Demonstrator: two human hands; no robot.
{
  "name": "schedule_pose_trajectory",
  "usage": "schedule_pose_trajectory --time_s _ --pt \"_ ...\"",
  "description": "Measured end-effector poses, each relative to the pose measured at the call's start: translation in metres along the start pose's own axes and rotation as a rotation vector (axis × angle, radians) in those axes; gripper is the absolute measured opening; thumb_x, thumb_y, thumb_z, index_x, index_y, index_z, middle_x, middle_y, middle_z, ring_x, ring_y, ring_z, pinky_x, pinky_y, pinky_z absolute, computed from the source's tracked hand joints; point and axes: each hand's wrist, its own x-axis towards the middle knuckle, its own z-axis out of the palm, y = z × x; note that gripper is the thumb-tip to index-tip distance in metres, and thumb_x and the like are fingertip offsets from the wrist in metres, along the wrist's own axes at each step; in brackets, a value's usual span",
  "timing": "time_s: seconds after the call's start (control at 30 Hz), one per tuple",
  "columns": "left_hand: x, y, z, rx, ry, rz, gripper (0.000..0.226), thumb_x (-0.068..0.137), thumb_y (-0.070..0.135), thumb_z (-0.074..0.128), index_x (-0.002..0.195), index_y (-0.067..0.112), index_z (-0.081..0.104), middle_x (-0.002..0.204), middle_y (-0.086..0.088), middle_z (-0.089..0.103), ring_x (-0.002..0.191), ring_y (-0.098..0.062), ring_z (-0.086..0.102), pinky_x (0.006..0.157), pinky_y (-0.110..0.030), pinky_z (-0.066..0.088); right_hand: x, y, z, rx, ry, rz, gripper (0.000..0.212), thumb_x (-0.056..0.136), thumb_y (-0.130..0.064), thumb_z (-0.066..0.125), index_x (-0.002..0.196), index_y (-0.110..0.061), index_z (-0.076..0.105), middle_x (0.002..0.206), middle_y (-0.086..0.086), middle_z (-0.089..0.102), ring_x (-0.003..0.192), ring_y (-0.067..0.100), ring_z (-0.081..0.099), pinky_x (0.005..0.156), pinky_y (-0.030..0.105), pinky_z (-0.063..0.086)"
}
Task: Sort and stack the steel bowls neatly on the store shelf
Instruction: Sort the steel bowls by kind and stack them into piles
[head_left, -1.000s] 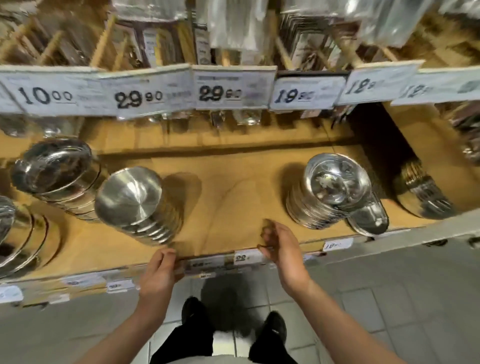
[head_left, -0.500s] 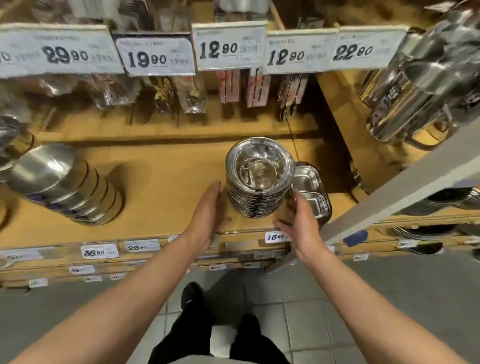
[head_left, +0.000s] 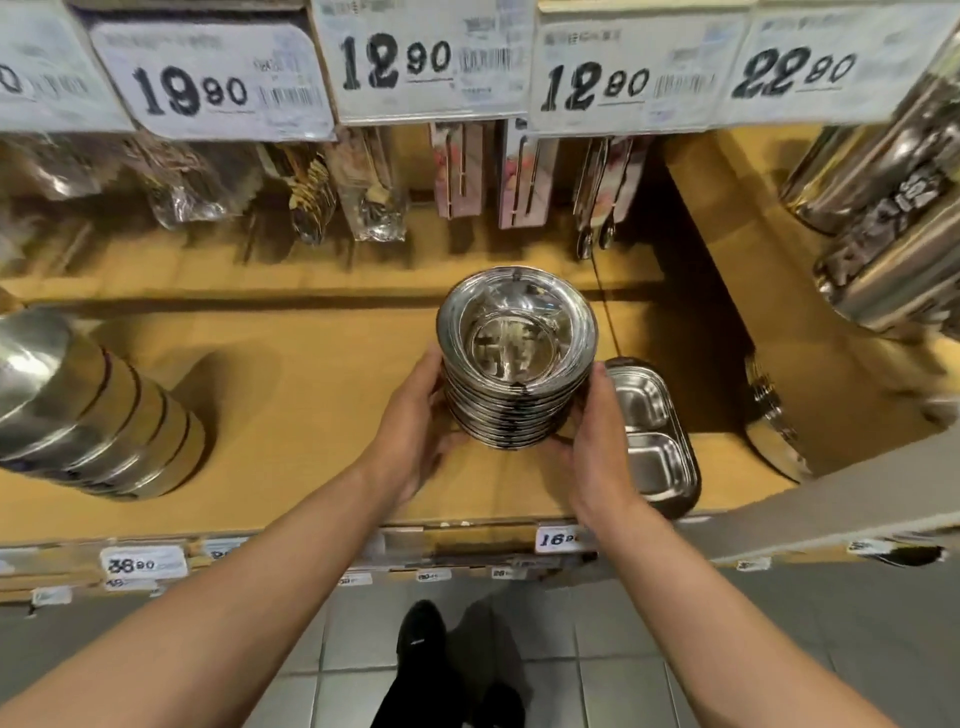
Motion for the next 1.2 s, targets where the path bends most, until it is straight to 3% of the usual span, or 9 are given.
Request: schedule_pose_trajectory --time_s 0.07,0.3,0.47,0.63,0.83,0.93,1.03,1.1,1.2 --pt "0.008 0.003 -0.001 -0.015 -0.008 0.014 0.045 0.102 0.061 0.039 0.104 0.036 0.076 0.096 0.013 0.078 0.083 -0.003 0.074 0.065 -0.025 0.058 0.010 -0.001 0.005 -0.009 -0.017 -0.020 0.040 0.109 -0.041 0.034 0.120 -0.026 0.069 0.114 -0.012 0.075 0.103 -0.001 0.069 0.105 0.046 0.048" --pt "0.026 0.012 -0.005 -0.012 -0.033 0.034 0.043 0.102 0.063 0.038 0.106 0.044 0.076 0.109 0.014 0.077 0.096 -0.009 0.074 0.077 -0.032 0.060 0.033 0.002 0.011 -0.037 0.001 -0.024 0.037 0.104 -0.051 0.040 0.098 -0.045 0.076 0.111 -0.016 0.075 0.101 -0.002 0.068 0.108 0.049 0.046" --pt "0.031 0.017 -0.002 -0.012 -0.061 0.029 0.043 0.105 0.057 0.034 0.095 0.053 0.076 0.099 0.024 0.076 0.095 0.000 0.073 0.071 -0.027 0.062 0.041 0.000 0.011 -0.083 0.025 -0.002 0.040 0.105 -0.052 0.035 0.113 -0.039 0.073 0.119 -0.011 0.074 0.115 0.010 0.066 0.108 0.050 0.048" --pt "0.030 0.014 -0.002 -0.005 -0.048 0.041 0.042 0.105 0.054 0.035 0.100 0.049 0.076 0.106 0.017 0.077 0.097 -0.004 0.073 0.069 -0.025 0.060 0.040 0.001 0.010 -0.106 0.053 0.006 0.040 0.103 -0.055 0.035 0.097 -0.051 0.074 0.113 -0.018 0.075 0.108 0.004 0.068 0.098 0.041 0.052" --pt "0.025 0.014 -0.004 0.038 -0.022 0.017 0.034 0.100 0.062 0.039 0.106 0.054 0.072 0.111 0.023 0.074 0.102 -0.001 0.071 0.071 -0.025 0.060 0.036 -0.002 0.007 -0.110 0.083 0.045 0.037 0.104 -0.052 0.036 0.119 -0.038 0.067 0.116 -0.016 0.075 0.118 0.009 0.063 0.095 0.037 0.053" --pt "0.014 0.012 -0.011 0.055 0.020 0.001 0.037 0.095 0.059 0.050 0.129 0.050 0.063 0.126 0.023 0.068 0.120 -0.003 0.063 0.093 -0.039 0.056 0.026 -0.002 0.004 -0.117 0.158 0.080 0.039 0.107 -0.042 0.037 0.134 -0.025 0.060 0.134 -0.002 0.067 0.128 0.016 0.058 0.106 0.045 0.049" --pt "-0.007 0.004 -0.026 -0.006 0.141 0.001 0.052 0.097 0.047 0.060 0.146 0.033 0.051 0.120 0.022 0.068 0.129 -0.009 0.056 0.106 -0.045 0.050 0.006 0.002 0.001 -0.147 0.236 0.080 0.028 0.107 -0.032 0.041 0.118 -0.023 0.065 0.128 0.003 0.066 0.121 0.016 0.059 0.103 0.043 0.051" --pt "-0.030 -0.001 -0.038 -0.027 0.186 0.012 0.045 0.099 0.039 0.059 0.143 0.028 0.056 0.108 0.018 0.076 0.122 -0.009 0.062 0.102 -0.041 0.054 -0.013 0.010 0.000 -0.189 0.249 0.083 0.024 0.107 -0.028 0.041 0.103 -0.032 0.064 0.118 -0.001 0.067 0.111 0.011 0.061 0.095 0.036 0.052" --pt "-0.067 -0.008 -0.062 -0.010 0.250 0.027 0.040 0.100 0.031 0.059 0.139 0.025 0.060 0.111 0.016 0.077 0.112 -0.007 0.069 0.088 -0.028 0.060 -0.040 0.022 0.007 -0.211 0.199 0.146 0.024 0.106 -0.021 0.042 0.100 -0.032 0.063 0.107 -0.005 0.067 0.100 0.008 0.064 0.086 0.028 0.053"
